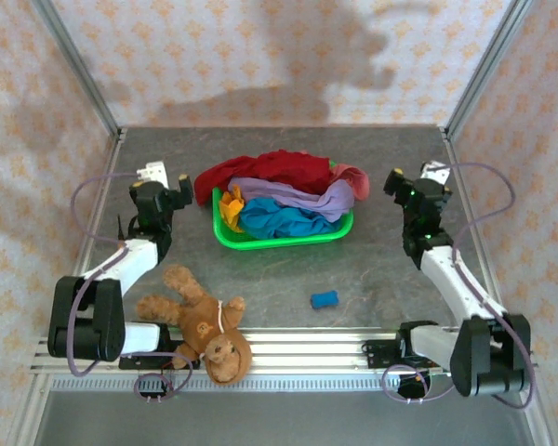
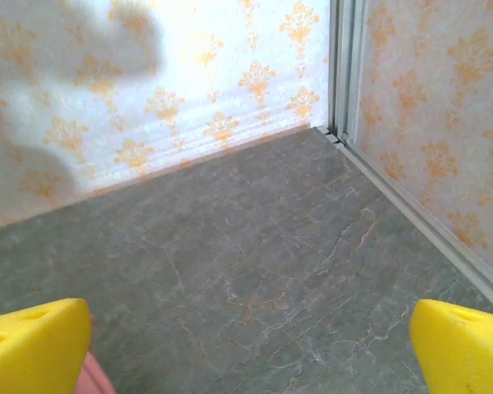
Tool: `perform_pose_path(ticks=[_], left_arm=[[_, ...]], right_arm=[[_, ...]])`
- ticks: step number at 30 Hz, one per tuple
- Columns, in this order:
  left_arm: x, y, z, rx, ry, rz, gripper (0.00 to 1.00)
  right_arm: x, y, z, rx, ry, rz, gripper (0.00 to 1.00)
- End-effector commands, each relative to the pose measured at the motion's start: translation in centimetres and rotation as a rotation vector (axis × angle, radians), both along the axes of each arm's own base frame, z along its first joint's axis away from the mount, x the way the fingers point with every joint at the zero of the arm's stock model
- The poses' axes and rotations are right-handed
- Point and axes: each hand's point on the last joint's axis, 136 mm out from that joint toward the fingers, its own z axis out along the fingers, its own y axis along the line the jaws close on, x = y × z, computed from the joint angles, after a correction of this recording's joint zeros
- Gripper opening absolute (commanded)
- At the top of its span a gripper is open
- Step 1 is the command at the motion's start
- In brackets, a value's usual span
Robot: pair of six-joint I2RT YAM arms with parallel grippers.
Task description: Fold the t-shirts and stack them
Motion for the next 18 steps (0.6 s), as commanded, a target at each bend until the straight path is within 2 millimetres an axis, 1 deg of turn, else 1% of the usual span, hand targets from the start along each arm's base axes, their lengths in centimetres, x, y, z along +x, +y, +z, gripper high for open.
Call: perform_pose_path(ticks=[1,3,5,8,11,13,14,15,18], left_arm=[[-0.3,-0.9,0.7,-0.089,0.146,-0.018,0.99],[0.2,-2.8,1.5,-0.184,0.235,-0.076,0.99],[0.3,-5.1,1.6,-0.252,0.318,-0.123,0.99],[-0.2,-8.8,0.8,-0.322,0.409,-0.207,0.99],[-0.9,-12.1,-0.1,-0.437,0.445,-0.288,0.99],[-1.4,-14.1,-0.7,-0.477,0.471,-0.34,0.99],[-1.8,-14.9,-1.2,-0.474,0.492,-0.364,0.99],[-2.1,-15.3,-1.7,-0.454,0.517,-0.371,0.99],[-2.9,-15.0,-2.8,-0.406,0.579,-0.361,0.99]], right_arm=[[-2.9,-0.1,-3.4,0.061,0.268,-0.031,0.99],[-3.6,0.3,-3.1,0.109,0.338,-0.035,0.99],[-4.4,0.9,-3.1,0.161,0.398,-0.029,0.99],[-5.4,2.4,-3.4,0.249,0.466,-0.002,0.99],[-6.5,3.7,-4.2,0.341,0.516,0.024,0.99],[-7.1,4.3,-4.6,0.382,0.537,0.036,0.99],[-7.3,4.5,-4.8,0.397,0.545,0.041,0.99],[-7.6,4.6,-4.9,0.411,0.549,0.041,0.99],[-8.0,4.9,-4.9,0.435,0.551,0.043,0.99]])
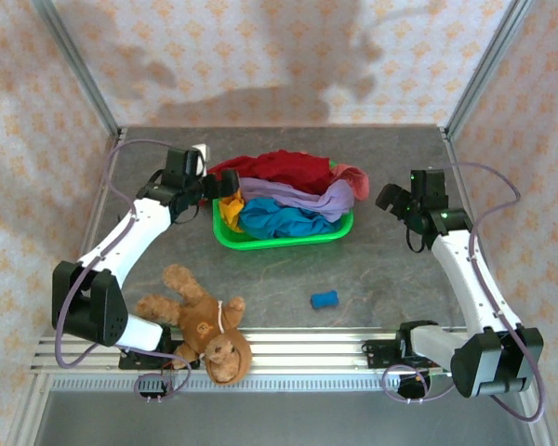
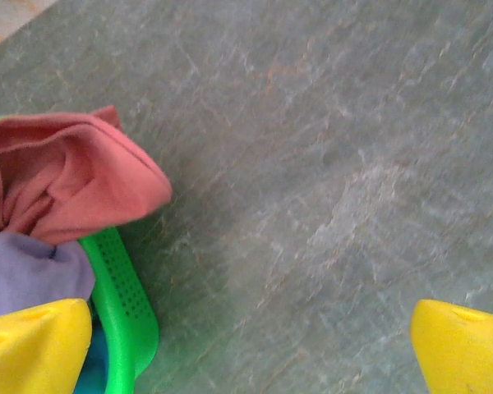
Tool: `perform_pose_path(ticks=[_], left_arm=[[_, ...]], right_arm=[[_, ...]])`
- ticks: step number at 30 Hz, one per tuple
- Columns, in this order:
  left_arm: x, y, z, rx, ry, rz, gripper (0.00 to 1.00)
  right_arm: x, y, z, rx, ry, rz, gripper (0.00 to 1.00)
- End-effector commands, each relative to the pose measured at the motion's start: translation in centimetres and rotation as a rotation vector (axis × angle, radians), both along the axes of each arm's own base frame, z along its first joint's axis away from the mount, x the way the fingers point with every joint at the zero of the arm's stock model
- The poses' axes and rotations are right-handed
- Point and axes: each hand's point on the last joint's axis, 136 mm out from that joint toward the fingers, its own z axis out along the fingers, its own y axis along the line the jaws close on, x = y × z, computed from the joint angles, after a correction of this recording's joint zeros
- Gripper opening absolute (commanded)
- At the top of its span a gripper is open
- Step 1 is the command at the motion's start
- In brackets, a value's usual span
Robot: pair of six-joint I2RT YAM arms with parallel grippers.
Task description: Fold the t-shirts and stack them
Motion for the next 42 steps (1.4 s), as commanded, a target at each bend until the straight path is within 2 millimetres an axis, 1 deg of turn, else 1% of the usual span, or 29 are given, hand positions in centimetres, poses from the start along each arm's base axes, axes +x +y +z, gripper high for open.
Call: perform_pose_path(ticks=[1,3,5,9,11,14,17,20,22,24,27,30,32,35,37,38,40,42], left_arm=[[-2.0,-0.3,-2.3,0.004,0.118,-0.023,0.99],[-2.4,-1.0,-3.0,-0.024,0.143,-0.047,0.99],[-3.0,-1.6,-4.2,-0.033,0.193,-0.066,0.99],[-4.3,-0.8,-6.4,0.01,0.285,-0.039,0.99],[-4.5,-1.0,-7.4,-0.005,0.306,-0.039,0.99],[-4.9,-2.3,-8.1,-0.058,0.342,-0.078,0.99],[-5.5,-3.5,-8.4,-0.132,0.382,-0.08,0.99],[-6.2,-5.7,-8.2,-0.195,0.409,-0.1,0.99],[-6.6,-7.2,-8.0,-0.197,0.407,-0.116,0.99],[-6.8,-9.0,-8.0,-0.206,0.4,-0.135,0.99],[-7.4,-12.9,-8.1,-0.238,0.409,-0.168,0.99],[-8.0,-18.5,-7.7,-0.285,0.401,-0.236,0.99],[-8.4,-22.9,-6.8,-0.315,0.382,-0.289,0.99],[-8.9,-28.8,-5.9,-0.348,0.372,-0.376,0.99],[-9.4,-31.6,-5.1,-0.369,0.38,-0.428,0.99],[-9.7,-32.5,-6.0,-0.359,0.408,-0.439,0.99],[-10.1,-33.1,-6.0,-0.345,0.414,-0.456,0.99],[-10.4,-32.6,-5.8,-0.323,0.409,-0.449,0.99]], right_arm=[[-1.7,1.0,-0.3,0.08,0.043,-0.007,0.99],[-1.9,1.2,-0.3,0.099,0.044,-0.003,0.99],[-2.0,1.5,-0.2,0.111,0.046,0.004,0.99],[-2.0,1.3,0.6,0.108,0.033,-0.005,0.99],[-1.8,1.2,0.8,0.104,0.02,-0.009,0.99],[-1.6,1.2,1.3,0.099,0.011,-0.007,0.99],[-1.4,1.3,1.9,0.104,0.006,-0.001,0.99],[-1.3,1.3,2.3,0.108,-0.006,-0.005,0.99],[-1.3,1.3,2.4,0.113,-0.01,-0.013,0.99],[-1.2,1.3,2.6,0.118,-0.014,-0.017,0.99],[-1.3,1.2,3.0,0.118,-0.017,-0.021,0.99],[-1.6,0.5,3.7,0.09,-0.022,-0.051,0.99],[-2.1,-0.6,4.1,0.053,-0.015,-0.099,0.99],[-2.8,-2.0,4.8,0.017,-0.008,-0.157,0.99],[-3.1,-2.4,5.1,0.007,-0.006,-0.173,0.99],[-3.2,-2.5,5.3,0.003,-0.007,-0.173,0.99],[-3.3,-2.4,5.6,0.009,-0.009,-0.17,0.99],[-3.2,-2.1,5.6,0.021,-0.007,-0.161,0.99]])
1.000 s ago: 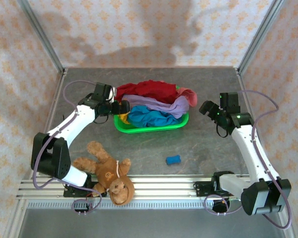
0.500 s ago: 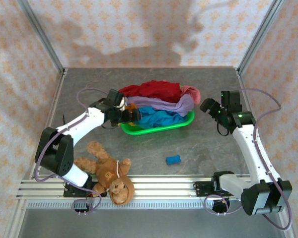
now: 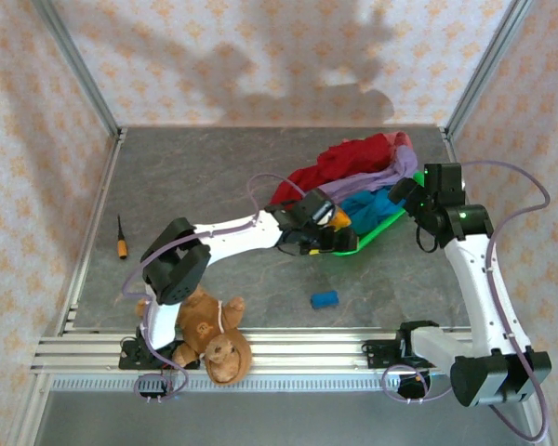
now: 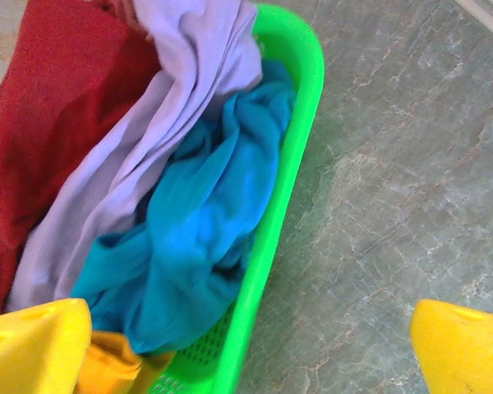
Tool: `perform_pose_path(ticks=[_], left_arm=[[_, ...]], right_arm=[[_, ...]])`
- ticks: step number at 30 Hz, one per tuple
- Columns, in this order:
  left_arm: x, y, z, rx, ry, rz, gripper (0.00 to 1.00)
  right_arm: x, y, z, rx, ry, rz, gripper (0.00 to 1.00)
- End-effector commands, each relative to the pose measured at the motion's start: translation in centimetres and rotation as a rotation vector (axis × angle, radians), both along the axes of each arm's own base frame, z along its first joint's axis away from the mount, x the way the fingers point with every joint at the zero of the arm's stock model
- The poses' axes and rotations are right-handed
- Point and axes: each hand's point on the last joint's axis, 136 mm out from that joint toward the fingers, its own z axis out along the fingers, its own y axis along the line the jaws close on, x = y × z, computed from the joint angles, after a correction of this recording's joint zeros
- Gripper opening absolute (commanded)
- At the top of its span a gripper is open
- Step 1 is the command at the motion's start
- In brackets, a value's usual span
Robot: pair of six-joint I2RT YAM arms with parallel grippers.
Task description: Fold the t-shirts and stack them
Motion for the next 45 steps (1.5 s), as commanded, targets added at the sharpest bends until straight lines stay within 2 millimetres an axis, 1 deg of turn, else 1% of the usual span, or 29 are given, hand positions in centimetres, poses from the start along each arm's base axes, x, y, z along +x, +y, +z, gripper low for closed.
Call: perform_pose_path(ticks=[1,3,5,7,9,10,12,14,17,19,20,23,24,27,28,30,33,34,37,40,43,45], left_arm=[[0.3,0.5,2.3,-0.019,-0.025,0.014,0.99],[-0.4,2.0,3.1,0.01,-0.049,0.013,0.99],[-1.2,3.6,3.5,0.042,-0.06,0.006,0.99],[-1.8,4.8,4.2,0.054,-0.064,0.0,0.99],[-2.1,5.0,6.2,-0.008,-0.062,-0.029,0.99],[-1.8,5.4,7.5,-0.026,-0.077,-0.043,0.99],[-0.5,7.0,9.6,-0.013,-0.135,-0.051,0.99],[1.9,9.6,10.5,0.06,-0.205,-0.037,0.99],[5.8,12.7,9.8,0.13,-0.228,-0.006,0.99],[8.1,14.2,9.3,0.175,-0.242,0.007,0.99],[9.1,14.4,9.2,0.183,-0.255,0.002,0.99],[12.2,14.5,8.8,0.198,-0.304,-0.003,0.99],[13.3,14.2,8.3,0.196,-0.308,-0.006,0.99],[15.9,12.6,7.4,0.128,-0.31,-0.017,0.99],[16.6,11.8,7.1,0.095,-0.305,-0.029,0.99],[17.5,10.4,6.5,0.025,-0.289,-0.039,0.99],[18.7,8.3,6.5,-0.109,-0.291,-0.025,0.99],[18.9,8.0,6.6,-0.131,-0.296,-0.02,0.99],[19.2,8.1,6.3,-0.122,-0.297,-0.019,0.99],[18.7,7.8,6.1,-0.141,-0.272,-0.025,0.99],[17.3,7.4,5.7,-0.19,-0.21,-0.038,0.99],[16.5,7.7,5.2,-0.19,-0.198,-0.034,0.99]], right_arm=[[-0.7,-0.6,0.6,-0.009,0.007,-0.03,0.99],[-0.4,-0.4,0.2,-0.001,0.016,-0.026,0.99],[-0.1,-0.4,-0.6,-0.005,0.04,-0.027,0.99],[0.1,-0.4,-1.1,-0.012,0.064,-0.024,0.99],[0.2,-0.5,-1.4,-0.019,0.08,-0.023,0.99],[0.3,-0.5,-1.5,-0.021,0.082,-0.021,0.99],[0.5,-0.5,-1.5,-0.021,0.082,-0.02,0.99],[0.6,-0.7,-1.6,-0.025,0.082,-0.023,0.99],[0.6,-0.9,-2.3,-0.026,0.099,-0.031,0.99],[0.7,-1.0,-2.9,-0.002,0.118,-0.027,0.99],[0.7,-1.1,-3.2,0.011,0.127,-0.028,0.99],[0.8,-1.3,-3.6,0.044,0.131,-0.026,0.99],[0.9,-1.4,-3.8,0.049,0.131,-0.027,0.99],[1.2,-1.7,-4.1,0.042,0.131,-0.03,0.99],[1.3,-1.8,-4.1,0.039,0.126,-0.034,0.99],[1.8,-2.0,-4.9,0.054,0.143,-0.041,0.99],[2.6,-1.9,-6.4,0.162,0.134,-0.061,0.99],[2.9,-2.1,-7.0,0.194,0.13,-0.072,0.99],[3.5,-3.0,-8.2,0.217,0.136,-0.095,0.99],[4.7,-3.5,-8.8,0.249,0.116,-0.087,0.99],[6.6,-3.2,-8.8,0.271,0.096,-0.03,0.99],[8.3,-2.1,-8.9,0.334,0.076,0.029,0.99]])
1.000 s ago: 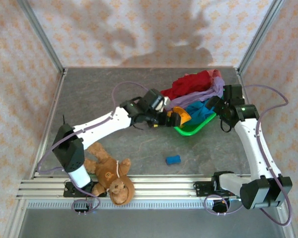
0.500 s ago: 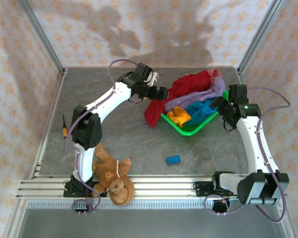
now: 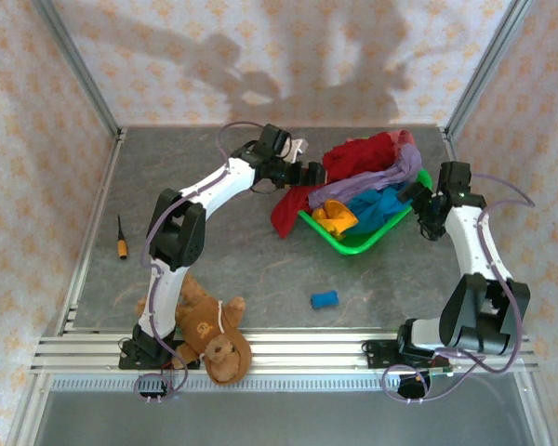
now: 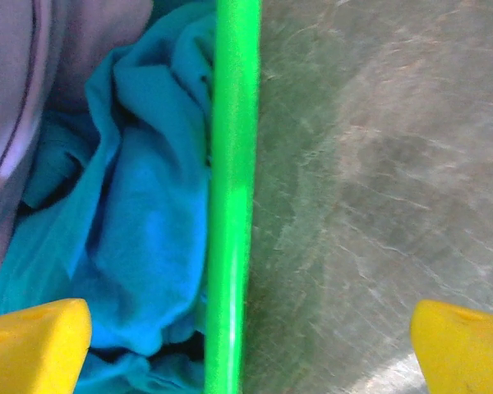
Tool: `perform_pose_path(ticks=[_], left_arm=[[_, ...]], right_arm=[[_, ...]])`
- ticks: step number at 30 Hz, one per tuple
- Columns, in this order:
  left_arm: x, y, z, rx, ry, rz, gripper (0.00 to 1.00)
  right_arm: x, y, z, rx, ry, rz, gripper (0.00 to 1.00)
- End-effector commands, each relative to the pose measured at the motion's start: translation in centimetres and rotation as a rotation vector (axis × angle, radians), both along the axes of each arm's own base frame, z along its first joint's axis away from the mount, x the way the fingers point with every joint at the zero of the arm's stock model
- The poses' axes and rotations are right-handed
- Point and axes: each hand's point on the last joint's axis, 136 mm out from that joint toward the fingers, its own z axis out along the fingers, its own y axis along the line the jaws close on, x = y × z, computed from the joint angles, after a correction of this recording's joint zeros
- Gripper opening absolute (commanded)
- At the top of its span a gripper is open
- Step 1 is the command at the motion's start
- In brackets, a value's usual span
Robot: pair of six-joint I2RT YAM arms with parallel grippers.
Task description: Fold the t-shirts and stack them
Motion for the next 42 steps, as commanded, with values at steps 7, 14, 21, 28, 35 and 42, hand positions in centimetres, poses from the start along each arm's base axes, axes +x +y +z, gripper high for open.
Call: perform_pose_path(ticks=[7,14,21,28,35,42], left_arm=[[-2.8,-0.3,1.6,-0.121,0.017,-0.018,0.99],[-3.9,-2.3,1.2,-0.176,0.044,-0.014,0.99],[-7.0,-7.8,1.5,-0.225,0.022,-0.007,0.99],[-9.4,-15.1,1.1,-0.244,0.045,-0.095,0.99],[-9.8,-15.8,4.8,-0.303,-0.016,-0.073,0.99],[-10.9,-7.9,6.9,-0.151,-0.101,-0.005,0.99]], right_arm=[[8.1,3.3,2.2,0.204,-0.169,0.211,0.99],[12.1,2.5,1.4,0.205,-0.131,0.231,0.99],[10.1,-1.0,3.6,0.017,0.002,0.108,0.99],[4.8,-2.2,6.0,-0.085,-0.091,-0.035,0.99],[1.7,-0.8,6.3,-0.134,-0.05,0.018,0.99],[2.8,3.0,6.4,-0.176,0.009,0.156,0.99]])
